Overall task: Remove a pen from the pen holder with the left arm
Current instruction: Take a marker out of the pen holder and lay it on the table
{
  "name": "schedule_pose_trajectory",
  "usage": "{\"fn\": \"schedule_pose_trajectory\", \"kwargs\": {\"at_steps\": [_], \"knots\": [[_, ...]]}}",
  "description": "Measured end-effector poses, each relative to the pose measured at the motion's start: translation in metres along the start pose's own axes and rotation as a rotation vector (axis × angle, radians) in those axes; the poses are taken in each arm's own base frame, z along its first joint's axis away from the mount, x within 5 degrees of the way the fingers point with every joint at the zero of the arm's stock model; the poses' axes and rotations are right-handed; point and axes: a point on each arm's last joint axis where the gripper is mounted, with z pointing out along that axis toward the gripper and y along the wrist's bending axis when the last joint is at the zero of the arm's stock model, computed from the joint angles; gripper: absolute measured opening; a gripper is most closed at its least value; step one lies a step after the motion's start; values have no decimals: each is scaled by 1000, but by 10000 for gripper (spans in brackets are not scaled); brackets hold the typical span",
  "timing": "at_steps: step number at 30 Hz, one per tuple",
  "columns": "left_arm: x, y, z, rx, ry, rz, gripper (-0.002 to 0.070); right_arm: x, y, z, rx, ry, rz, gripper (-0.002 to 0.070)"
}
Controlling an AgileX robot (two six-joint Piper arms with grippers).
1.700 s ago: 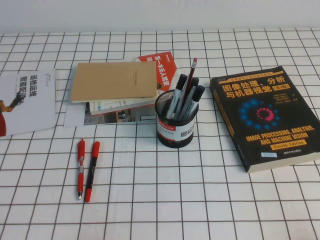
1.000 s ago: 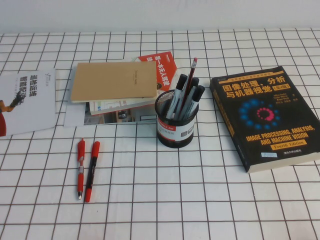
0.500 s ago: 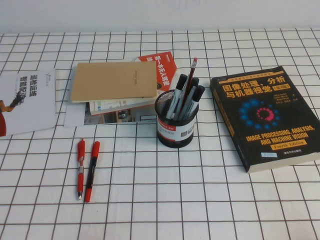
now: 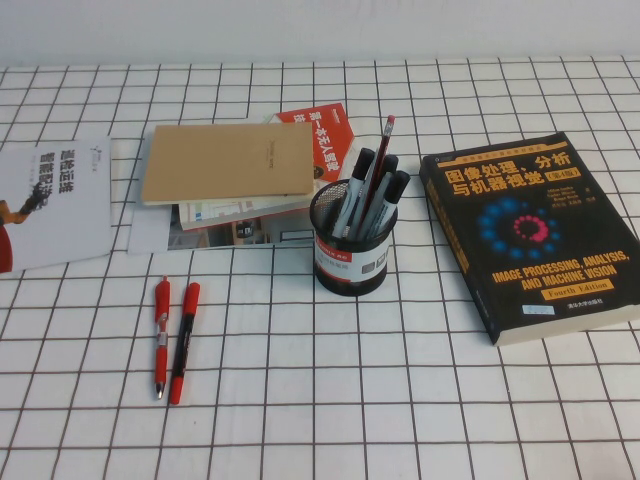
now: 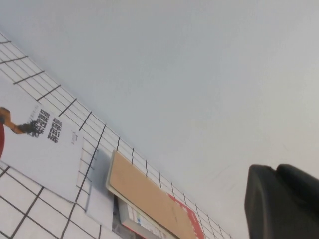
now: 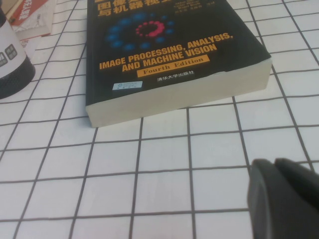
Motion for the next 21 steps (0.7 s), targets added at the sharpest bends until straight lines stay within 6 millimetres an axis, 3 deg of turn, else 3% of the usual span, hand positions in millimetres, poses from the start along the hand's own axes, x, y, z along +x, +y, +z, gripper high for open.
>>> {"fn": "schedule_pose_trajectory", "kwargs": {"at_steps": [11,15,21], "knots": [[-2,-1,0,6,-17,-22,-2,0,0,0,0,0,0,-16],[-2,-10,0,-16,111,132,-2,0,0,0,0,0,0,-16],[-22,-36,16,-48,287,437,-2,0,0,0,0,0,0,-16]]}}
